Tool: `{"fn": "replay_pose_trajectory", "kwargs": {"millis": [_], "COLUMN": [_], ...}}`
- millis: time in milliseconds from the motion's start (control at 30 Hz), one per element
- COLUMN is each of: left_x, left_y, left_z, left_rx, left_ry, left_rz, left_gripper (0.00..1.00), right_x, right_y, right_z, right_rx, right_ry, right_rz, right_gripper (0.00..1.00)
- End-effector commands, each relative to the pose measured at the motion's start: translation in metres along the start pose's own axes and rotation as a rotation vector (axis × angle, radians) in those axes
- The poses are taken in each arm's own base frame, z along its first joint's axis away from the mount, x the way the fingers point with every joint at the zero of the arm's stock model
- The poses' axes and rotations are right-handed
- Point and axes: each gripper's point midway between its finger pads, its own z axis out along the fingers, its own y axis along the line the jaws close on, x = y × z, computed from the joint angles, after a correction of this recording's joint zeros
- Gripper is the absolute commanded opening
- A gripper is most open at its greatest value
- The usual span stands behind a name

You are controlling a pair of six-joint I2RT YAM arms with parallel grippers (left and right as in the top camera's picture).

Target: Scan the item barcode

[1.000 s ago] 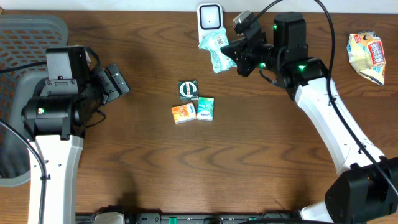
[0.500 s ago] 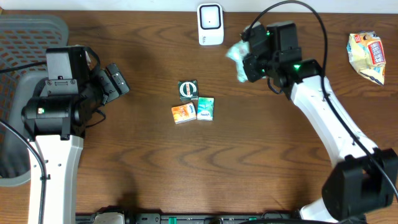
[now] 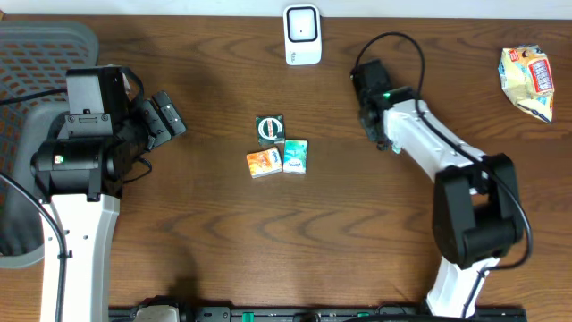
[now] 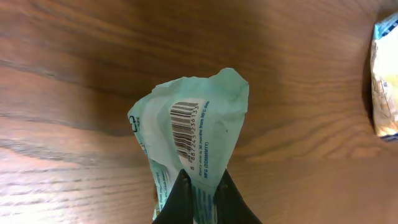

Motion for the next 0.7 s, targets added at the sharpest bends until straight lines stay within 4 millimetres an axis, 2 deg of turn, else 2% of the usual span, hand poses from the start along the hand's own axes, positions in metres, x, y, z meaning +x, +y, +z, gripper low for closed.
{"fn": "replay_pose_trajectory", "kwargs": {"millis": [0,100,133,233,300,467,533,567,667], "left_x": [-0.004,-0.004,-0.004,-0.004,-0.004,-0.004,-0.004,-0.004,-0.004], "left_y": [0.002,0.002,0.002,0.002,0.002,0.002,0.002,0.002,0.002], "left_z": [-0.002,-0.002,-0.002,-0.002,-0.002,-0.002,-0.002,-0.002,-0.002], "left_rx": [-0.007,-0.008,-0.008,-0.008,-0.008,-0.008,-0.008,-0.008,-0.008], "left_ry": [-0.014,-0.014,-0.014,-0.014,-0.013,-0.014,-0.014,-0.014,-0.014], "left_rz": [0.008,0.008,0.008,0.008,0.008,0.008,0.008,0.008,0.008], "left_gripper": [0.98,0.98,0.98,0.98,0.98,0.98,0.98,0.97,0.98], "right_x": [0.008,0.01,0.01,0.005,0.003,0.001,-0.004,-0.011,-0.023], "right_y": [0.011,0.027,0.032,0.049,0.064,0.103,0.102,0.096,0.074], "right_z": [0.009,0.007,0.004,-0.014,-0.027,-0.053,-0.061,-0.066,-0.069], "right_rx": [0.074,0.067,0.064,0.052,0.037,-0.064,-0.068,-0.07,-0.065], "right_ry": [0.036,0.044,0.04,0.006,-0.019,-0.069,-0.09,-0.108,-0.124], "right_rz": [-0.037,-0.076,-0.089,-0.118,-0.147,-0.153,-0.127,-0.106,-0.044], "right_gripper": [0.03,0.15,0.15,0.22,0.23,0.34,0.35,0.42,0.52]}}
